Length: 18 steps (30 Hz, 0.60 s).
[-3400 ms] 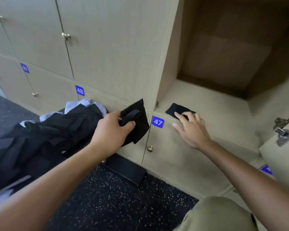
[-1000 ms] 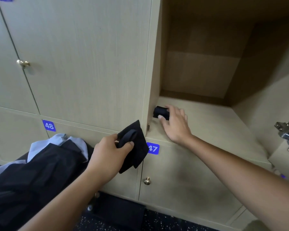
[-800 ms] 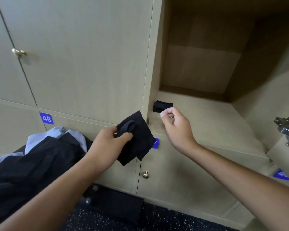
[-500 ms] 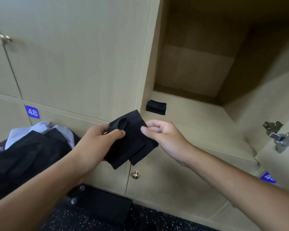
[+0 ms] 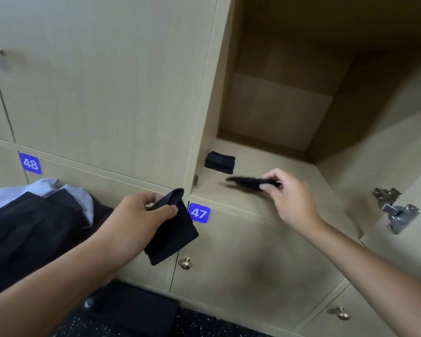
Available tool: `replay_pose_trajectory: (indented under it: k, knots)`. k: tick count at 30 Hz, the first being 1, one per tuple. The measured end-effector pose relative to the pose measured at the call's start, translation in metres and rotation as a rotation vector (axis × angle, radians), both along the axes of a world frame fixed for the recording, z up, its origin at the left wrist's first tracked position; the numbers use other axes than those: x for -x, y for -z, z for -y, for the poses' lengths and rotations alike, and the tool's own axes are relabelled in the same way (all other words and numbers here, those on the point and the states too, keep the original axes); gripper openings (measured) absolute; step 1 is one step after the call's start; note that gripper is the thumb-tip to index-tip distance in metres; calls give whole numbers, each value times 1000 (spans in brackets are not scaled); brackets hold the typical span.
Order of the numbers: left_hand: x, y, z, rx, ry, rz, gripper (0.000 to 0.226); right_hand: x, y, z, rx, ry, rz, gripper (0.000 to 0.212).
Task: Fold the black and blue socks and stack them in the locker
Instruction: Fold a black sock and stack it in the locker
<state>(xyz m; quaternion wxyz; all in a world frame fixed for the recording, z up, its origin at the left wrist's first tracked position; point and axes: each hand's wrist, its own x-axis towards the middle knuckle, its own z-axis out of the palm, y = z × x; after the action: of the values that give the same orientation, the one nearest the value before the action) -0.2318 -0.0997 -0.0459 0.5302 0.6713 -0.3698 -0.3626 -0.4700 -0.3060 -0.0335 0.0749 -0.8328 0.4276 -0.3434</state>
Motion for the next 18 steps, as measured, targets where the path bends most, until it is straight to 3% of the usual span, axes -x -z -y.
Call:
replay_pose_trajectory:
  k: [3, 7, 14, 18]
  knots:
    - [4, 1, 2, 6, 2, 21, 8, 15, 18, 13, -139, -70, -173, 25]
    - [4, 3, 7, 13, -6, 47, 6, 30, 22, 14, -294, -85, -141, 40]
    - [6, 7, 12, 9, 17, 75, 6, 10, 19, 2, -33, -88, -108, 16]
    - [8, 8, 13, 8, 25, 69, 5, -14, 23, -19, -10, -129, -198, 19]
